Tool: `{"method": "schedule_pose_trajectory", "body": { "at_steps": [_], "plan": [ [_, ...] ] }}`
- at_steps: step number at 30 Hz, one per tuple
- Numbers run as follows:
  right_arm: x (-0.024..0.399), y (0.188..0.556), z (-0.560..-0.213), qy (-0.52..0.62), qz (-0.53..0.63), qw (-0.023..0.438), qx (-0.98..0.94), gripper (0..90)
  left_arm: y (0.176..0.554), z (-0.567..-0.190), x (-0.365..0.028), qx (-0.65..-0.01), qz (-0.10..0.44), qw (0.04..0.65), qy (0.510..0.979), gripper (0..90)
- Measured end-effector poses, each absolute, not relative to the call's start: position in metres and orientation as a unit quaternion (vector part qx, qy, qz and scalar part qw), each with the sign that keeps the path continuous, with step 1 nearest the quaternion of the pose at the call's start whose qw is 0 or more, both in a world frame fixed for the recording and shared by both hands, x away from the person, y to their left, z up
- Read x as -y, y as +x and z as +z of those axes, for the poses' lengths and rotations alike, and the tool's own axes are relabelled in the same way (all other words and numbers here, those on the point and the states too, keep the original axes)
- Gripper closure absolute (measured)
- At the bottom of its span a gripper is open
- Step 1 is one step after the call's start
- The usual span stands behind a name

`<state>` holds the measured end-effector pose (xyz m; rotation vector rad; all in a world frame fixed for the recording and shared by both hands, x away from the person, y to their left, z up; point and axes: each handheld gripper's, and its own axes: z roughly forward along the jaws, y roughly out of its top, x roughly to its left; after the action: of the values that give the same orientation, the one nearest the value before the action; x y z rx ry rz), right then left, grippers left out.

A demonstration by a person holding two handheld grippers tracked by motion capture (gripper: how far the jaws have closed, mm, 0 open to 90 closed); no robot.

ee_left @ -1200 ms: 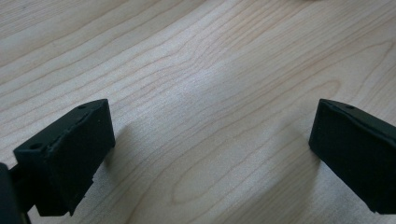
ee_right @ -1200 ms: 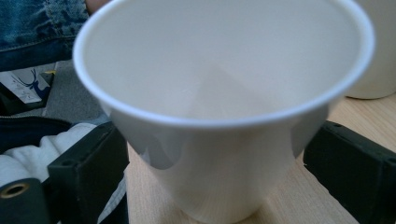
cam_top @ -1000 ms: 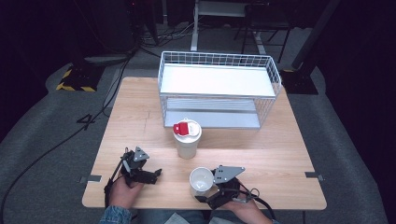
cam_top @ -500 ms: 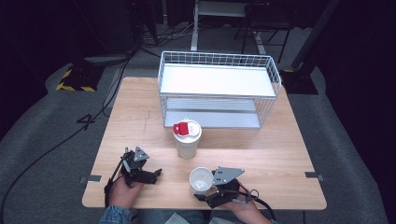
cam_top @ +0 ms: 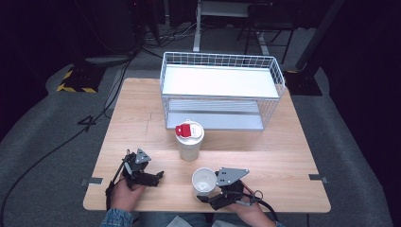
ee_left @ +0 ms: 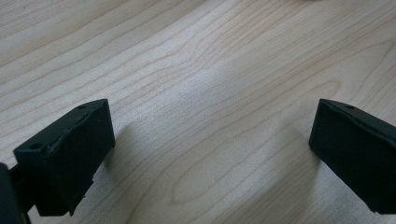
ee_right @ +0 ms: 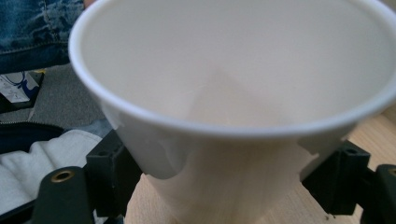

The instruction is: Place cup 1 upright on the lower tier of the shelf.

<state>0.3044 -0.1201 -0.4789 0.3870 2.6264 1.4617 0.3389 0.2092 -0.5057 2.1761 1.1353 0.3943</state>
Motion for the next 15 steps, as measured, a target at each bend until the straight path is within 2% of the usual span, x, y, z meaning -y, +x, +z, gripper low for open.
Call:
{"method": "schedule_pose_trajectory", "body": {
  "at_steps": [15],
  "plan": [
    [0.127, 0.318, -0.450, 0.133, 0.479, 0.083, -0.864, 22.7, 0.341, -0.506, -0.209, -0.432, 0.153, 0.322, 0.829, 0.6]
  ]
}}
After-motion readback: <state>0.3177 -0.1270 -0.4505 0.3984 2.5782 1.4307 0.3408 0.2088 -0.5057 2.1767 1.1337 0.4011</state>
